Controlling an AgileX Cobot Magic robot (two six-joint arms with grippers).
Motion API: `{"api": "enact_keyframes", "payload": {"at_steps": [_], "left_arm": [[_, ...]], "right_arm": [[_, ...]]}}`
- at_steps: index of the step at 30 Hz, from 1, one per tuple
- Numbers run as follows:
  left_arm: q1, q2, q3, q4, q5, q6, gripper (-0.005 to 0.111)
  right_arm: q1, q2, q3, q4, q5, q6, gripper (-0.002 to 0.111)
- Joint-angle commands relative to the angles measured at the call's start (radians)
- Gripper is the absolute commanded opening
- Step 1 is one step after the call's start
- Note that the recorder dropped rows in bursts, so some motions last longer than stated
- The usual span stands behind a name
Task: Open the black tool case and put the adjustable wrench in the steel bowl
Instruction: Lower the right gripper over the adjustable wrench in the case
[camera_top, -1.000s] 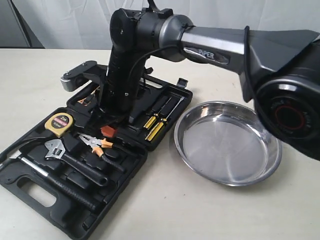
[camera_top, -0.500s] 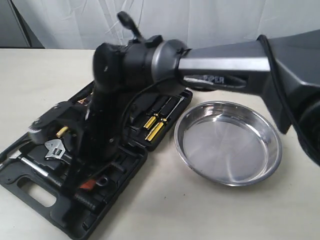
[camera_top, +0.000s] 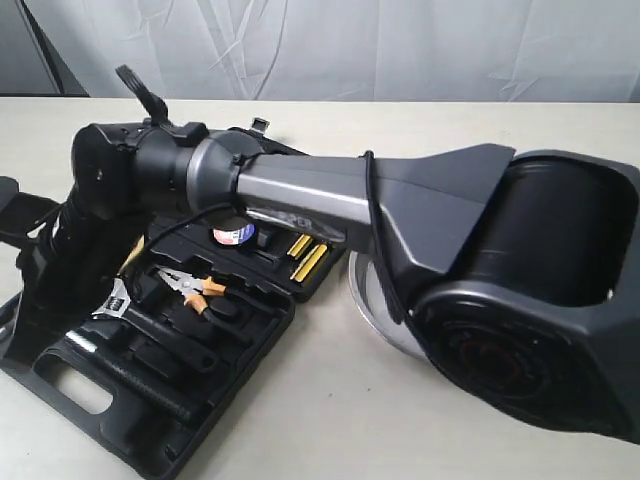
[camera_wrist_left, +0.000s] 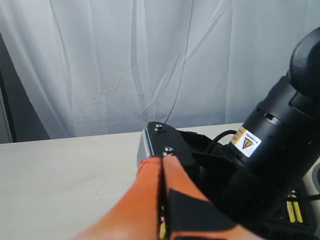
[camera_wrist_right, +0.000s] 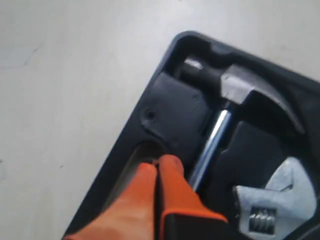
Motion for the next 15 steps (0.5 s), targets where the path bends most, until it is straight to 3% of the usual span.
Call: {"api": "enact_keyframes", "payload": {"at_steps": [1, 6, 10, 15], "left_arm": [[-0.007, -0.005, 0.002, -0.002, -0.002, -0.002, 0.0], [-0.007, -0.005, 0.002, -0.002, -0.002, -0.002, 0.0], [-0.007, -0.005, 0.002, -0.002, -0.002, -0.002, 0.0], [-0.007, -0.005, 0.002, -0.002, -0.002, -0.002, 0.0]], "right_arm": [[-0.057, 0.045, -0.074, 0.042, -0.03, 0.01, -0.001], [-0.129, 0.046, -0.074, 0.024, 0.017, 0.048, -0.001], [-0.231, 0.04, -0.074, -0.064, 0.165, 0.236, -0.001], [-0.208, 0.045, -0.071, -0.077, 0.363, 0.209, -0.001]]}}
